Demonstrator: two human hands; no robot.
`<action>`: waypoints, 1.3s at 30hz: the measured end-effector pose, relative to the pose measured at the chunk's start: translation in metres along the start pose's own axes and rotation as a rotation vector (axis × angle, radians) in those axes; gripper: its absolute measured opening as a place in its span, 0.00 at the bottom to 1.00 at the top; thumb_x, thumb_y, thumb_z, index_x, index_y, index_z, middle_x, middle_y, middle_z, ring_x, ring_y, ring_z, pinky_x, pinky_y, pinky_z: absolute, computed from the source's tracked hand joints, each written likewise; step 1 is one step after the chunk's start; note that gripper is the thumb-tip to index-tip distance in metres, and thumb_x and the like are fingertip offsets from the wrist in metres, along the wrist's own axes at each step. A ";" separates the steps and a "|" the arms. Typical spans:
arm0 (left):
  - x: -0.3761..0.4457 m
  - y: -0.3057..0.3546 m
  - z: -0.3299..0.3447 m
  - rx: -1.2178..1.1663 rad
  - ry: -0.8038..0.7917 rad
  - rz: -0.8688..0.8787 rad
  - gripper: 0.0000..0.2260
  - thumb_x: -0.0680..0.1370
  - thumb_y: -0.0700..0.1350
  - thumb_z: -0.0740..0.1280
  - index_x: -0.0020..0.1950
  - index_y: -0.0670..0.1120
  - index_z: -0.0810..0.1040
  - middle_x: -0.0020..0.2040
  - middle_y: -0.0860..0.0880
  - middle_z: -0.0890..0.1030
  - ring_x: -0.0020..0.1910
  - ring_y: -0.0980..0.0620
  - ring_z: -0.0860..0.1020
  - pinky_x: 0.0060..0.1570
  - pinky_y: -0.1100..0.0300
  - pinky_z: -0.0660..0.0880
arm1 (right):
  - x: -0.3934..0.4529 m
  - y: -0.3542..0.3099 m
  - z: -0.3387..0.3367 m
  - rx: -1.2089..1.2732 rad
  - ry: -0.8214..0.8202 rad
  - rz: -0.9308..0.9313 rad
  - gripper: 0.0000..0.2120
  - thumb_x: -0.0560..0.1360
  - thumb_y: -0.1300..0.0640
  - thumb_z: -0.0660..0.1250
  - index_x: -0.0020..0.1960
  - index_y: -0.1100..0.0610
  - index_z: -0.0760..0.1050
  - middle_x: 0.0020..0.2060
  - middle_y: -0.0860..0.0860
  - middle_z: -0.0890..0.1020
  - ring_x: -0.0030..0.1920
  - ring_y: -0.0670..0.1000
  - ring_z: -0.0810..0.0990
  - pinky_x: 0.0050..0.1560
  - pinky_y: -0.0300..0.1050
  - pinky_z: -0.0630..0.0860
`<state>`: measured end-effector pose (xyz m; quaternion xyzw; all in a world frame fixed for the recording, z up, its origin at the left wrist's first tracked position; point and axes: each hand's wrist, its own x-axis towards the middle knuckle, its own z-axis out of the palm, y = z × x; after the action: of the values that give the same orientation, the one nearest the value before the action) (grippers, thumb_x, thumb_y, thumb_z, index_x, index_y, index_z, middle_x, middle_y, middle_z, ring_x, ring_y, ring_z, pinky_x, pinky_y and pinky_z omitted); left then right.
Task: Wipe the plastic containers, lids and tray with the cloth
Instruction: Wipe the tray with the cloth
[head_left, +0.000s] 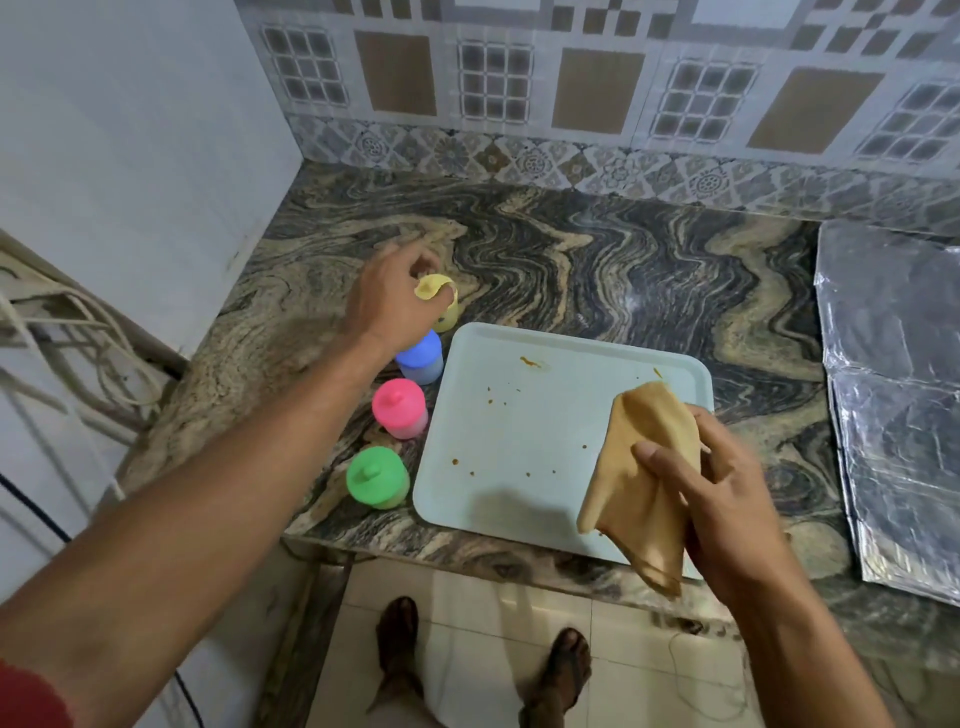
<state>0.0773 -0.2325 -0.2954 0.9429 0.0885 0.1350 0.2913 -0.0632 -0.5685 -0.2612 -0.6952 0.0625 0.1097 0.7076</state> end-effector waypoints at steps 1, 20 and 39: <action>-0.017 0.008 -0.004 -0.052 0.021 0.019 0.09 0.73 0.51 0.75 0.51 0.51 0.82 0.48 0.51 0.82 0.43 0.50 0.82 0.48 0.52 0.80 | 0.004 0.002 0.001 -0.001 -0.008 0.000 0.13 0.78 0.63 0.72 0.60 0.50 0.83 0.49 0.52 0.86 0.50 0.52 0.83 0.56 0.59 0.78; -0.290 0.003 0.080 -0.024 -0.072 0.058 0.11 0.77 0.47 0.72 0.59 0.49 0.85 0.55 0.49 0.79 0.59 0.46 0.78 0.58 0.50 0.77 | 0.086 0.079 0.096 -1.028 -0.692 -0.721 0.17 0.80 0.45 0.62 0.67 0.42 0.76 0.49 0.49 0.79 0.45 0.59 0.82 0.38 0.55 0.78; -0.276 -0.026 0.102 -0.128 -0.020 0.145 0.10 0.81 0.53 0.74 0.60 0.53 0.86 0.52 0.53 0.82 0.56 0.50 0.80 0.58 0.56 0.77 | 0.198 0.104 0.110 -1.256 -0.820 -0.957 0.18 0.80 0.48 0.61 0.66 0.51 0.81 0.49 0.56 0.78 0.35 0.62 0.79 0.32 0.51 0.77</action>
<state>-0.1552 -0.3328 -0.4473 0.9275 0.0082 0.1518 0.3414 0.0968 -0.4438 -0.4066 -0.8126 -0.5647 0.0565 0.1325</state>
